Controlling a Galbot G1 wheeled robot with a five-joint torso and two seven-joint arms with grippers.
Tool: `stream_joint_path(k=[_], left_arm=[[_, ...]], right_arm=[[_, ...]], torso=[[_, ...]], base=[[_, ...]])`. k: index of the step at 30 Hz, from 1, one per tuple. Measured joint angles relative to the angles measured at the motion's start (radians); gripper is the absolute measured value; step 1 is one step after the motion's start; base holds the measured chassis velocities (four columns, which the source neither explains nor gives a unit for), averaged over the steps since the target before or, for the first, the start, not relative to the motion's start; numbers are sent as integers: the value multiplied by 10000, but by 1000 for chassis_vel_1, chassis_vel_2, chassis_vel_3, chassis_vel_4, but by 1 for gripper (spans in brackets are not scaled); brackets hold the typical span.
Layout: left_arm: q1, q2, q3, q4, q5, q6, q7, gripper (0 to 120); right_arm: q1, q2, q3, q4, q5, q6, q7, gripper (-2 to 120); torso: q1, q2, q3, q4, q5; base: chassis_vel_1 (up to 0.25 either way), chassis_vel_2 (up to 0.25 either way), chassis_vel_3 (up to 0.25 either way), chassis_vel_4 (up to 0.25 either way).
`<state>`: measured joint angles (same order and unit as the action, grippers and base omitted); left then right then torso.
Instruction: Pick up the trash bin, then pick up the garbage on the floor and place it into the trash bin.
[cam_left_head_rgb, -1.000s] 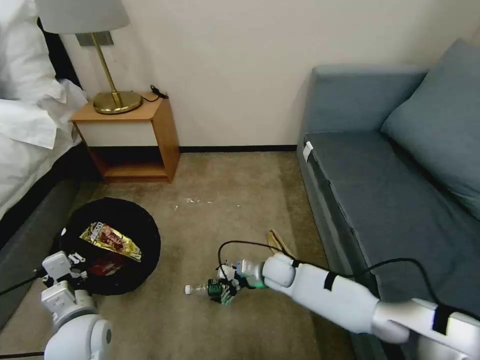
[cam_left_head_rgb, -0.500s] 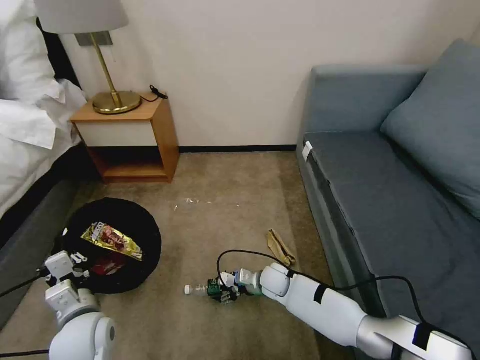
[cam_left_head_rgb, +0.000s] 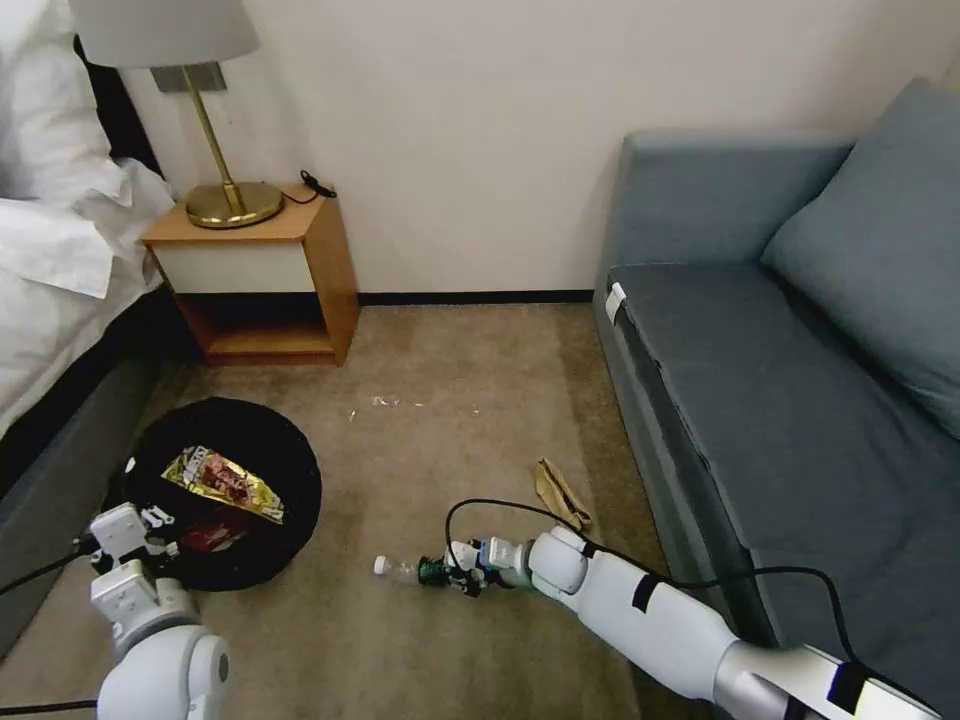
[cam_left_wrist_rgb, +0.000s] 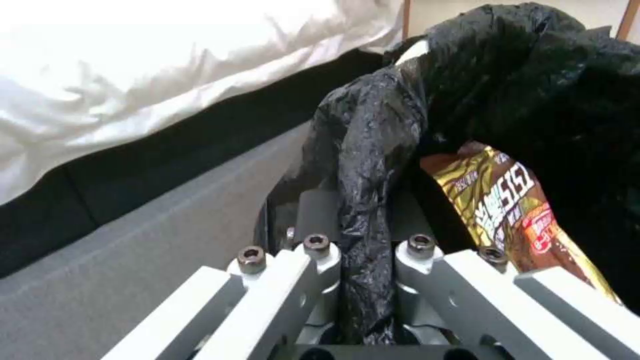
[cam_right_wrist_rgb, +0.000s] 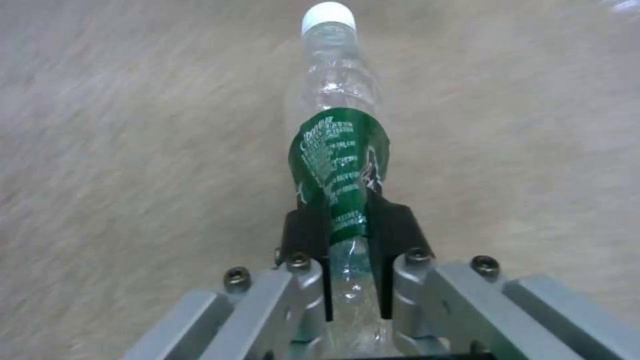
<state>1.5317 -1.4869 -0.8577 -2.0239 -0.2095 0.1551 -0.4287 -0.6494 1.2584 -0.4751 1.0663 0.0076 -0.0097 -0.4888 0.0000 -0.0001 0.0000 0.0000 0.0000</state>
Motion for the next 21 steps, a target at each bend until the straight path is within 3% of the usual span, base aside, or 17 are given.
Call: stream_joint_path(k=[3, 7, 8, 12, 21], left_arm=[[-9, 67, -15, 14, -80, 0, 0, 5], [1, 117, 12, 65, -166, -8, -1, 5], [1, 117, 12, 65, -166, -8, -1, 5], [101, 54, 159, 10, -154, -22, 2, 5], [257, 18, 209, -338, -248, 68, 42, 5]], right_arm=[[59, -183, 492, 506, 538, -23, 150, 9], [506, -432, 731, 1878, 3339, 172, 1133, 9], [506, -432, 731, 1878, 3339, 172, 1133, 9], [650, -55, -9, 2957, 5333, 861, 1955, 9], [914, 1281, -1551, 2735, 5970, 2359, 2730, 9]], torso=[[0, 1, 0, -2, 0], [0, 1, 0, -1, -1], [0, 1, 0, -1, -1], [-1, 2, -1, 0, -2], [-1, 2, 0, 2, -2]], base=[[0, 0, 0, 0], [0, 0, 0, 0], [0, 0, 0, 0], [0, 0, 0, 0], [0, 0, 0, 0]])
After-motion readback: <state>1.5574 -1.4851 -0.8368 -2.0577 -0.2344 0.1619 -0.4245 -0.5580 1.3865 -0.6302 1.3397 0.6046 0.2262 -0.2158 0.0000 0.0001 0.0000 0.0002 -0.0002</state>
